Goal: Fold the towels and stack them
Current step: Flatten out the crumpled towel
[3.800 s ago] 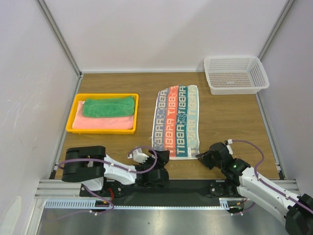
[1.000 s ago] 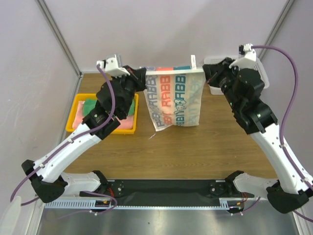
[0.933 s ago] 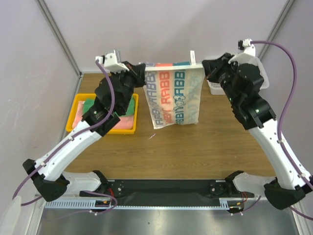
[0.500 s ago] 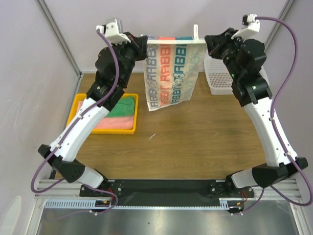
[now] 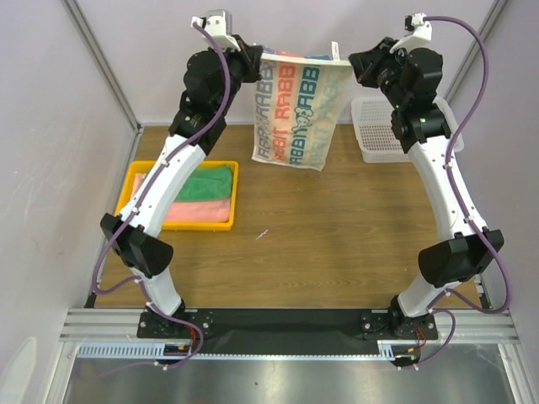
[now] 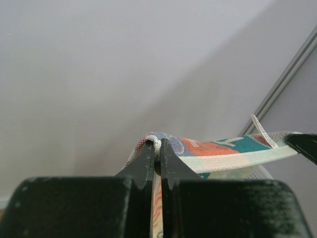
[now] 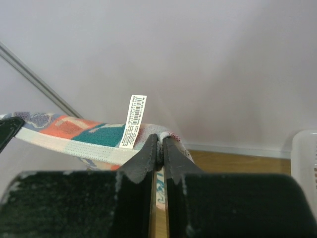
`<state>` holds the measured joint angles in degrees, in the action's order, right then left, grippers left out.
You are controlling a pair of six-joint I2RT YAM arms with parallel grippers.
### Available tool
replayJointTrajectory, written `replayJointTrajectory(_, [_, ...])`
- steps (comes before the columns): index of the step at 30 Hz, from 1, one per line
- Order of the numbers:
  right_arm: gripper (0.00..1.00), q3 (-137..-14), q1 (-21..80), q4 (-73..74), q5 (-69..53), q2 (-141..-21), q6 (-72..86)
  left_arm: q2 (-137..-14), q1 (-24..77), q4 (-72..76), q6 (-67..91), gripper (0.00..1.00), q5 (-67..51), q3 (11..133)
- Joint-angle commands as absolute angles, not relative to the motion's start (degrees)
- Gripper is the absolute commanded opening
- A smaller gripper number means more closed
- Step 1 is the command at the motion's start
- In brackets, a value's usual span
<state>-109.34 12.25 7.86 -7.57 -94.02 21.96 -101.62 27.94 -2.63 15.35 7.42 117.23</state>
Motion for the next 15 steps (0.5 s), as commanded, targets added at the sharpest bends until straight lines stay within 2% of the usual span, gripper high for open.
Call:
replayJointTrajectory(1, [0.00,-110.7,10.8,3.2,-8.9,-92.3,20.3,-97.2,26.2,1.9,11.6,0.00,6.3,115.5])
replayJointTrajectory(4, [0.00,-106.4,10.8,3.2,-10.5,-89.7,20.3,-92.5,26.2,5.8,12.9,0.01,6.2,103.8])
replayJointTrajectory(8, [0.00,-95.1,10.9,2.7,-10.4,-82.5,20.4,-79.5,26.2,13.9,18.9,0.00,6.4,81.5])
replayJointTrajectory(15, [0.00,-67.2,11.1,13.2,-6.4,-59.6,22.6,-65.8,29.6,10.3,21.9,0.00,5.9,63.1])
